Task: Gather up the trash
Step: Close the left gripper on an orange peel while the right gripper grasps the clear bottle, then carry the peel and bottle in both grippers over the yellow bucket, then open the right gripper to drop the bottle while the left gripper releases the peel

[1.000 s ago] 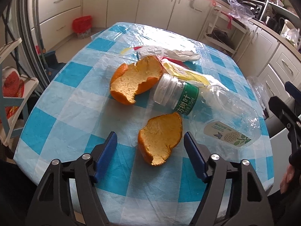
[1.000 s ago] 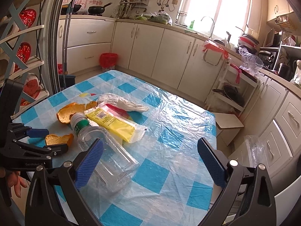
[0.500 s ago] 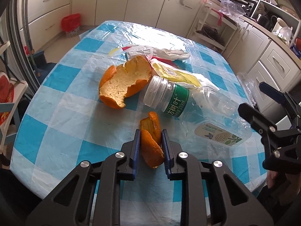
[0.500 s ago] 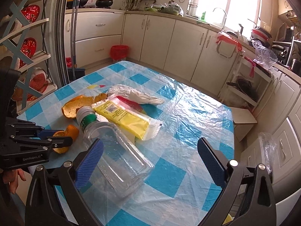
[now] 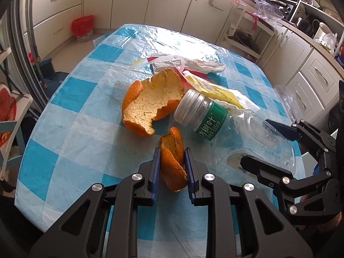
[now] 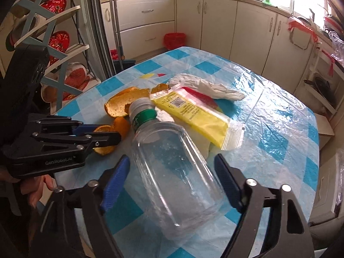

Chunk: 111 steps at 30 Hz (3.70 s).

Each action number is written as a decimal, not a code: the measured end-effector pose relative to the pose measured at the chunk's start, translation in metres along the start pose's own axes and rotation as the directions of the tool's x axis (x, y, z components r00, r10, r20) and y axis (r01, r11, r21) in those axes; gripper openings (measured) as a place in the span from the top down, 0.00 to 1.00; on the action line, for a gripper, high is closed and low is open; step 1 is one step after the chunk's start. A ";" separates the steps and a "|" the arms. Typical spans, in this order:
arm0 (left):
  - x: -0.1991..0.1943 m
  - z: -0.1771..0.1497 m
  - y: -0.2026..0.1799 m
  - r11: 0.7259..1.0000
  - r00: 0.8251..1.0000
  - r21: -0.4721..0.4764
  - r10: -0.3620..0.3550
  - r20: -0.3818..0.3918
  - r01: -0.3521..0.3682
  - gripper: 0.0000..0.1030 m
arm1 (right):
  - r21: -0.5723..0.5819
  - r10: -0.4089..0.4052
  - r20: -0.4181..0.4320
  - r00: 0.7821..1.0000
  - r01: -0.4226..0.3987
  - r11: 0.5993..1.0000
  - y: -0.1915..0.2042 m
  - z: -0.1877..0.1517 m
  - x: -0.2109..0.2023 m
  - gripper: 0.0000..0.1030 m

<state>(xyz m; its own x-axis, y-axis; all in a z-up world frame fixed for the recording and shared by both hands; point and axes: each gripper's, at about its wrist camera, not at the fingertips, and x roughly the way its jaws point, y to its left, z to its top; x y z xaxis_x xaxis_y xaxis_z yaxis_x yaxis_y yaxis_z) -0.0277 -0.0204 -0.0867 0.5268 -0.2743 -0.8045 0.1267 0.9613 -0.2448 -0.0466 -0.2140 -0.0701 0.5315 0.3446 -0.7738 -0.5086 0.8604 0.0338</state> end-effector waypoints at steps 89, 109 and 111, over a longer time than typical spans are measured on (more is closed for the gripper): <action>-0.064 -0.049 -0.254 0.899 0.954 0.367 -0.287 0.085 0.238 0.80 | 0.826 -0.426 -0.203 0.882 0.387 0.409 -0.200 -0.196 -0.132 0.35; 0.017 -0.111 -0.357 0.838 0.945 0.438 -0.296 -0.138 0.326 0.80 | 0.803 -0.721 0.081 0.688 0.384 0.457 -0.173 -0.161 -0.254 0.22; 0.030 -0.114 -0.372 0.834 0.938 0.429 -0.301 -0.172 0.347 0.78 | 0.802 -0.735 0.080 0.673 0.395 0.448 -0.174 -0.162 -0.258 0.22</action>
<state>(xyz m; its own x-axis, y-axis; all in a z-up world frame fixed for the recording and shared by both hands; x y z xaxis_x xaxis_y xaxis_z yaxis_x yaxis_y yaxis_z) -0.1547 -0.3890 -0.0815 0.3113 -0.5514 -0.7740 0.6487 0.7185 -0.2510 -0.2046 -0.5136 0.0213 0.7856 -0.3707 -0.4953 0.5252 0.8228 0.2171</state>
